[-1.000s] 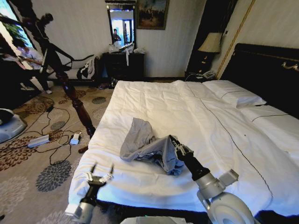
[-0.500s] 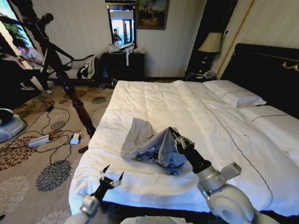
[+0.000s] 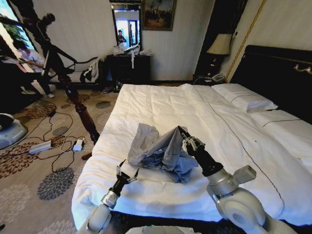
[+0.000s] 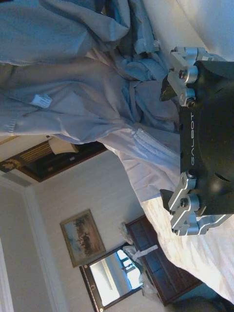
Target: Pick up the clothes from the bed and hang them on the clothes hanger.
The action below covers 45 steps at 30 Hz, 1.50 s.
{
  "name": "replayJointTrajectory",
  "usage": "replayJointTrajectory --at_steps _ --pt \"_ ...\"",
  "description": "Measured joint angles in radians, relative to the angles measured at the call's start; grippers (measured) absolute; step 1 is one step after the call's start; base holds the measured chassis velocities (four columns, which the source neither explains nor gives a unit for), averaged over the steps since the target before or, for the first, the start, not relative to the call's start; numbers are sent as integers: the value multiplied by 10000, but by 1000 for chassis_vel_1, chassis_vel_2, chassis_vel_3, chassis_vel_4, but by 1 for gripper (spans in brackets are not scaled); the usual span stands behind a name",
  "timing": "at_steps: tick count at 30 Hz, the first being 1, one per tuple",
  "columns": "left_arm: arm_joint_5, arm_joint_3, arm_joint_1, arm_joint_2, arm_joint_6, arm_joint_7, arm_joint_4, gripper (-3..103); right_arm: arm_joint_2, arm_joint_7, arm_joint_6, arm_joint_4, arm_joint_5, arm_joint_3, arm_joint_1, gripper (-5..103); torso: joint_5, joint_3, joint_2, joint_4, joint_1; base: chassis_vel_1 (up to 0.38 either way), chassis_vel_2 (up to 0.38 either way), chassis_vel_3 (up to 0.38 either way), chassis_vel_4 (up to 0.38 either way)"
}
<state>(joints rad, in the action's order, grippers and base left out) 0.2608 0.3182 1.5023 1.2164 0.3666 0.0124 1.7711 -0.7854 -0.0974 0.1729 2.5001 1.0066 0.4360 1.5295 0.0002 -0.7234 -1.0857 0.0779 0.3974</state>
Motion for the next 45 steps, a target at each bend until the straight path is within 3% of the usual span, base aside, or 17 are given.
replayJointTrajectory --at_steps 2,8,9,12,15,17,18,21,27,32,34,38,39,41,43,44,45 --pt "34 -11 -22 38 0 -11 -49 103 -10 -6 -6 0 0 -6 5 0 -1 0 0 0 0 0 0 0 0" --pt "286 -83 -182 476 68 -88 -346 89 -66 -47 -27 0 5 -21 8 0 -1 0 0 0 -1 0 0 0 0" --pt "355 -104 -214 627 127 -98 -390 79 -89 -65 -38 0 5 -22 20 0 -2 0 0 0 -1 0 0 0 0" --pt "437 -108 -232 778 197 -108 -445 74 -121 -80 -53 0 5 -28 40 0 0 0 0 0 -1 0 0 0 0" --pt "548 -59 -237 1041 278 -112 -504 57 -171 -85 -62 -1 -33 -29 105 0 -1 0 0 0 -1 0 0 0 0" --pt "565 -47 -232 1098 284 -123 -505 57 -176 -86 -63 -1 -51 -29 134 0 -1 0 0 0 -1 0 0 0 0" --pt "577 -52 -209 1144 287 -198 -495 46 -185 -90 -64 -1 -76 -24 171 0 -1 0 0 0 -1 0 0 0 0" --pt "562 -56 -173 1140 273 -271 -423 41 -193 -113 -64 -1 -83 -22 198 0 -1 0 0 -1 -1 0 0 0 0" --pt "-12 124 67 747 -6 -344 96 14 -290 -626 -151 -1 122 16 215 0 -2 0 0 0 -1 0 0 0 0" --pt "-815 497 361 422 -270 -263 852 2 -360 -819 -180 -1 169 16 139 0 -3 0 0 0 -2 0 0 0 0" --pt "-975 570 399 394 -306 -241 987 2 -367 -851 -181 -2 185 15 92 0 -3 0 -1 0 -1 0 0 0 0" --pt "-3680 1645 596 9 -1207 -163 2987 0 -290 -1159 -191 -2 578 54 -816 0 -3 0 0 -2 -1 0 0 0 0" --pt "-3680 1645 596 9 -1207 -163 2987 0 -290 -1159 -191 -2 578 54 -816 0 -3 0 0 -2 -1 0 0 0 0" --pt "-5013 2154 466 -428 -1706 -230 3911 0 -171 -1144 -192 -2 702 77 -1237 0 -5 0 0 -3 -1 0 0 0 0" --pt "-7069 3180 3 -1326 -2510 -646 5229 0 56 -1036 -221 -1 1168 97 -1910 0 -2 0 -1 3 -1 0 0 0 0" --pt "-7069 3180 3 -1326 -2510 -646 5229 0 56 -1036 -221 -1 1168 97 -1910 0 -2 0 -1 3 -1 0 0 0 0" --pt "-7814 3700 -170 -1698 -2824 -829 5620 0 133 -1030 -274 -2 1467 89 -2171 0 -3 0 0 3 -1 0 0 0 0"
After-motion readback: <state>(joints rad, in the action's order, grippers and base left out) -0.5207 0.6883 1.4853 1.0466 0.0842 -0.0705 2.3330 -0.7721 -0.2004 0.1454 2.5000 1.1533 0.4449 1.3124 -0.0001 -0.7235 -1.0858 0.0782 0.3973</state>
